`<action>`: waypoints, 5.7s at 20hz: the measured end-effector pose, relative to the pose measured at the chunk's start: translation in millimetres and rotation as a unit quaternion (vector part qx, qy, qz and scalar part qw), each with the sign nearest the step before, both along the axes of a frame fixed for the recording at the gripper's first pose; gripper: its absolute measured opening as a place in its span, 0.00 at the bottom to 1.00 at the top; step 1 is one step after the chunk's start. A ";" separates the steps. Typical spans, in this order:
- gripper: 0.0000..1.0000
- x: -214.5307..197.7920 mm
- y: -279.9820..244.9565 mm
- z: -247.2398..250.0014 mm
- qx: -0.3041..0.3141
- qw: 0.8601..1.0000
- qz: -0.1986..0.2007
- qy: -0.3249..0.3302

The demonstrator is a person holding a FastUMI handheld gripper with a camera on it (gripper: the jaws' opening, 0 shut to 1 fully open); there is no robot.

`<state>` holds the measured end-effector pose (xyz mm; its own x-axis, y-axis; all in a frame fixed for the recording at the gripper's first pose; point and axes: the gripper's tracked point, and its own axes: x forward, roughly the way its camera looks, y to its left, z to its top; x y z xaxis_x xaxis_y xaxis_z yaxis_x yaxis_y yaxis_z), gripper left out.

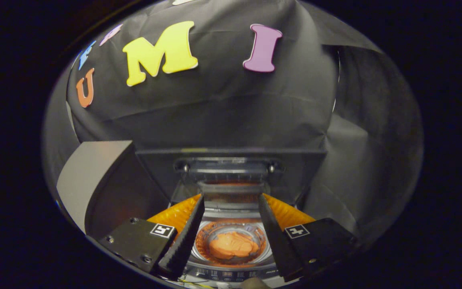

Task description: Put the clothes into the washing machine and then close the washing machine lid.

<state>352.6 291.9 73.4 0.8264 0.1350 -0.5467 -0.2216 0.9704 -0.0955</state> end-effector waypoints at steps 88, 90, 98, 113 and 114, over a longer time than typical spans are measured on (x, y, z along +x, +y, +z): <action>0.91 -91.3 -18.7 -82.7 -0.039 0.999 -0.014 -0.026; 0.92 -104.3 -21.4 -76.6 -0.038 0.999 -0.015 -0.032; 0.91 -219.5 -17.6 -11.6 -0.023 0.993 -0.036 -0.107; 0.95 -459.8 -36.4 4.4 0.025 0.979 -0.015 -0.203; 1.00 -475.3 -40.3 2.2 0.028 0.980 -0.015 -0.198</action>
<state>-122.7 251.6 75.6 0.9763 0.1283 -0.1742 -0.1496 0.9820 -0.1152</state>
